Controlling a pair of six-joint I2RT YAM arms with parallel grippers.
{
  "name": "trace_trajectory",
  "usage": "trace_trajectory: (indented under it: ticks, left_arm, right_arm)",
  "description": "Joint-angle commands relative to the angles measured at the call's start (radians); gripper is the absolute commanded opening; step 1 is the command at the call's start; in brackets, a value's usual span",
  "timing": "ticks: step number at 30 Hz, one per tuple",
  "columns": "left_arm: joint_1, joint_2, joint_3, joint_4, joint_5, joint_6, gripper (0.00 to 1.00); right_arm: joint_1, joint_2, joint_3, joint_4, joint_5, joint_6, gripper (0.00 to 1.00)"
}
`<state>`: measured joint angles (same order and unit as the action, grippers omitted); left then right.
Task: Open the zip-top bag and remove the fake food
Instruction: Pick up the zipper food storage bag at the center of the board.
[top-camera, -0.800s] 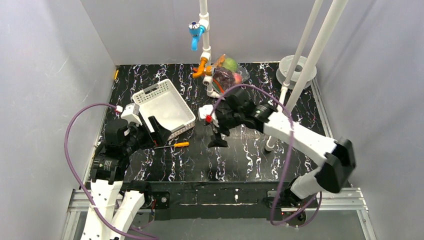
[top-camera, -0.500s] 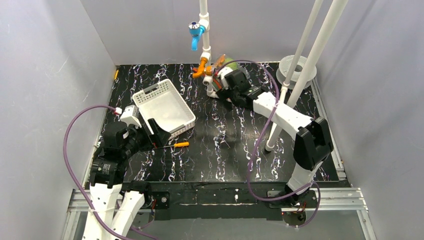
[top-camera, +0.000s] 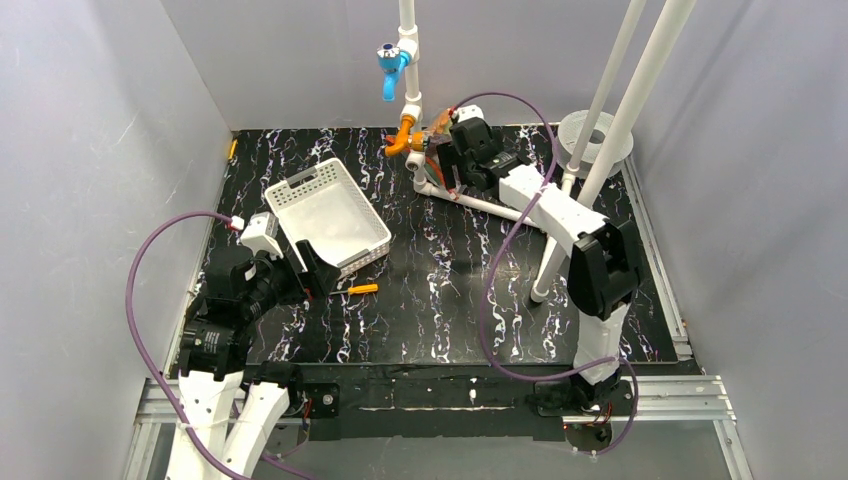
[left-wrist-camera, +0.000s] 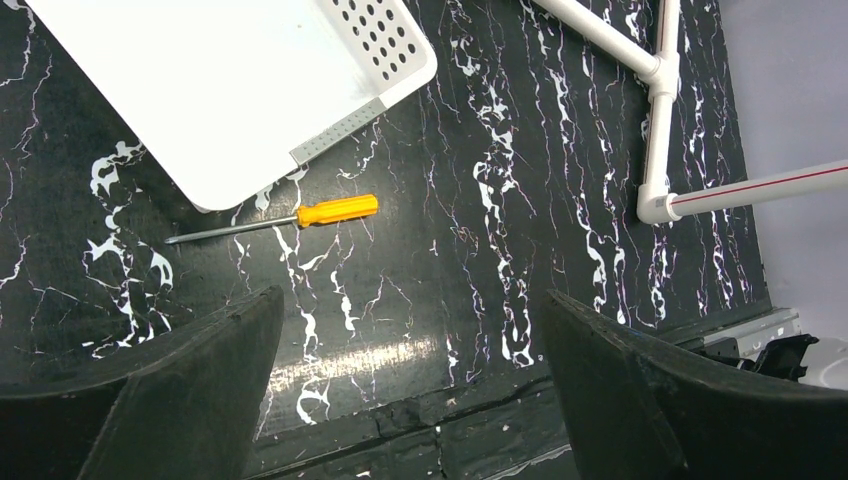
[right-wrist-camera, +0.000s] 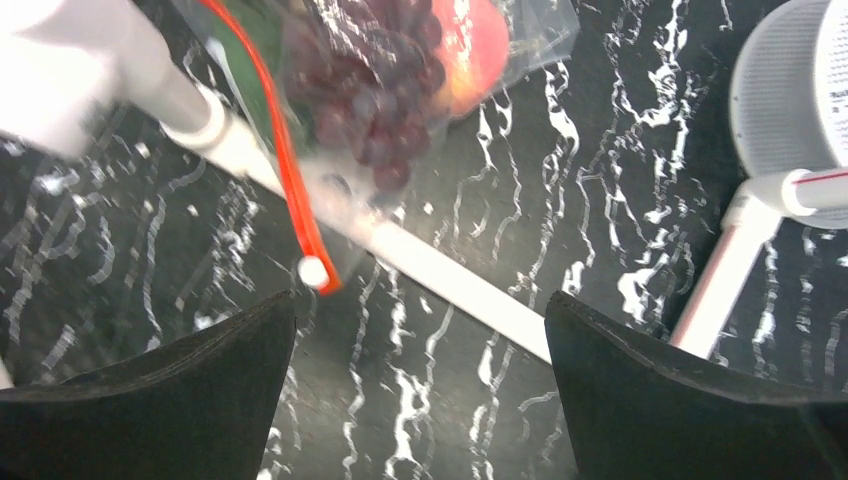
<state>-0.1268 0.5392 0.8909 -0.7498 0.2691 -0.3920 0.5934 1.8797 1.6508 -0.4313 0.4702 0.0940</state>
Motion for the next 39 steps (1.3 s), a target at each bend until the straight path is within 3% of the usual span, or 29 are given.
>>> trace_trajectory:
  ticks: [1,10,22,24,27,30,31,33,36,39]
  left_arm:
    - [-0.004,-0.010,-0.006,-0.016,0.005,0.017,1.00]
    - [-0.004,0.000,-0.007,-0.016,-0.004,0.026,1.00]
    - [-0.004,0.015,-0.006,-0.011,0.010,0.018,0.99]
    - [-0.005,0.016,-0.006,-0.013,0.011,0.019,1.00]
    - [-0.005,0.020,0.003,-0.020,0.010,0.020,0.99]
    - [-0.005,0.026,0.010,-0.023,0.008,0.021,0.99]
    - [-0.004,0.028,0.014,-0.023,0.008,0.021,1.00]
    - [-0.005,0.029,0.021,-0.025,0.011,0.019,1.00]
    - [-0.005,0.029,0.030,-0.027,0.018,0.017,0.99]
    - [-0.005,0.034,0.036,-0.024,0.031,0.013,0.99]
  right_arm:
    - [-0.013,0.079,0.132,0.001,0.007,0.176,1.00]
    - [-0.013,0.188,0.223,-0.017,0.090,0.241,1.00]
    - [-0.017,0.302,0.248,-0.016,0.023,0.269,1.00]
    - [-0.024,0.328,0.263,-0.005,0.021,0.256,0.92]
    - [-0.038,0.351,0.279,-0.001,-0.012,0.249,0.72]
    - [-0.049,0.344,0.280,0.003,-0.057,0.232,0.27]
    - [-0.050,0.329,0.270,0.015,-0.062,0.219,0.15]
    - [-0.050,0.266,0.207,0.085,-0.055,0.192,0.01]
    - [-0.048,0.109,0.069,0.253,-0.016,0.140,0.01]
    - [-0.049,0.010,0.026,0.301,0.022,0.122,0.01]
